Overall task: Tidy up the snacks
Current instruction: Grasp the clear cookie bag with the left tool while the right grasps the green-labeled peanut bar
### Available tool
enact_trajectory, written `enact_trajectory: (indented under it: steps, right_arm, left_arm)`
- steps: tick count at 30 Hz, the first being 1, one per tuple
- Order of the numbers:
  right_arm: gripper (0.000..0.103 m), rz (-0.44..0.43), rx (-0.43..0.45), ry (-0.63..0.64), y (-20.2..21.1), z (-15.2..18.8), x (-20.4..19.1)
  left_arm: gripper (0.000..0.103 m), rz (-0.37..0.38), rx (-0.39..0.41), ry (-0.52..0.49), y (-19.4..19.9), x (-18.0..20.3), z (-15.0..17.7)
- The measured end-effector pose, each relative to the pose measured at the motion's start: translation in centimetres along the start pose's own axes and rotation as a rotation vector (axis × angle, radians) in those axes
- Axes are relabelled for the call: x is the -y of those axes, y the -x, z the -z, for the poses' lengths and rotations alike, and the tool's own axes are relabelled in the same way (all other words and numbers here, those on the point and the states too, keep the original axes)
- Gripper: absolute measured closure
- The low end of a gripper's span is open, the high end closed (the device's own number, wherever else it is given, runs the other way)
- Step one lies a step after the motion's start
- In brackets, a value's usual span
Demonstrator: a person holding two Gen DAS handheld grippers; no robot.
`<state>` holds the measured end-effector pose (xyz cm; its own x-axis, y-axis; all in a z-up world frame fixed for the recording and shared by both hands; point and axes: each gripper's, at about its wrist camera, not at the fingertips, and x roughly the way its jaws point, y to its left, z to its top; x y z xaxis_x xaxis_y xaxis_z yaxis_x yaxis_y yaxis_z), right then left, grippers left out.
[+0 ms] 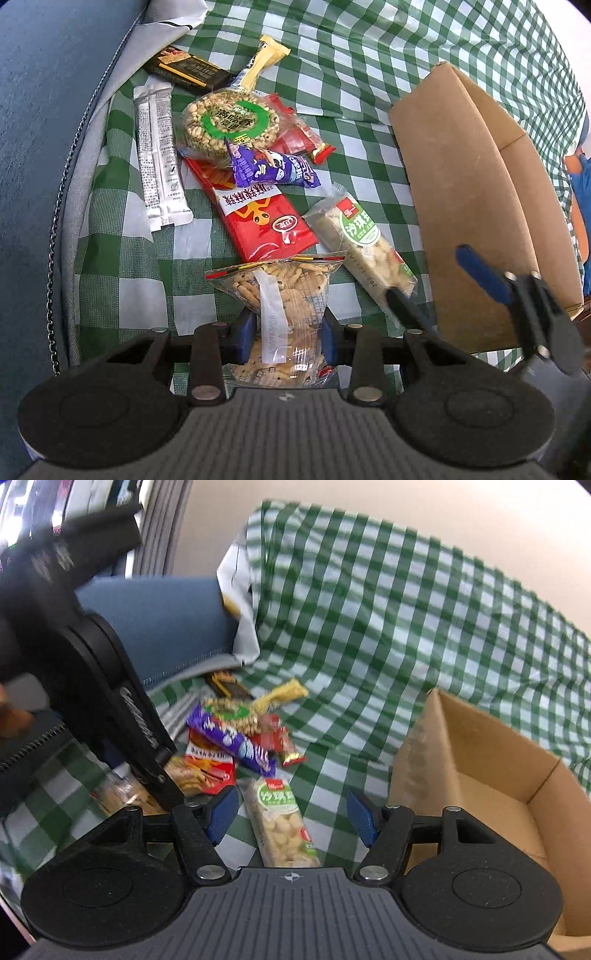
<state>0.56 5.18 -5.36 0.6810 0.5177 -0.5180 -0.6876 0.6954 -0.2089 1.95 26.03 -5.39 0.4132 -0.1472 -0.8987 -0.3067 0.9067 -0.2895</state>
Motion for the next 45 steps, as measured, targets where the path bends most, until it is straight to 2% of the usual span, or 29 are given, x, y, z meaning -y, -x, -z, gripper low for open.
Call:
enact_trajectory:
  steps: [4, 11, 13, 15, 19, 27, 33, 38, 42, 45]
  right_arm:
    - [0.032, 0.009, -0.098, -0.022, -2.8, 0.6, 1.0]
    - [0.031, -0.001, -0.195, -0.035, -5.7, 1.7, 1.2]
    - [0.035, -0.024, -0.216, -0.058, -6.1, 1.8, 1.4]
    - [0.055, -0.033, -0.224, -0.061, -6.1, 1.9, 1.4]
    - [0.064, -0.059, -0.195, -0.038, -4.9, 1.8, 1.2]
    - [0.065, -0.067, -0.199, 0.037, -1.0, 1.7, -0.4]
    - [0.065, -0.044, -0.231, 0.018, 1.2, 2.2, -0.8]
    - [0.065, -0.087, -0.236, -0.016, 1.1, 2.6, -0.5]
    - [0.053, -0.097, -0.223, -0.049, 0.8, 2.6, 0.1]
    - [0.049, -0.105, -0.231, -0.074, 0.3, 2.6, 0.4]
  left_arm:
    - [0.063, 0.007, -0.002, 0.010, 0.0, -0.3, -0.1]
    - [0.063, 0.014, -0.007, 0.023, 0.0, -0.4, -0.1]
    - [0.063, 0.013, -0.009, 0.024, -0.1, -0.3, -0.1]
    - [0.063, 0.015, -0.010, 0.024, -0.2, -0.1, -0.1]
    - [0.063, 0.021, -0.006, 0.021, -0.2, 0.0, -0.1]
    - [0.063, 0.041, -0.010, 0.006, -0.4, 0.4, -0.2]
    - [0.063, 0.074, -0.034, -0.006, -0.9, 0.7, -0.2]
    - [0.063, 0.065, -0.053, -0.032, -1.4, 1.3, -0.2]
    - [0.062, 0.056, -0.064, -0.034, -1.9, 1.1, -0.4]
    - [0.061, 0.060, -0.069, -0.034, -2.0, 1.0, -0.5]
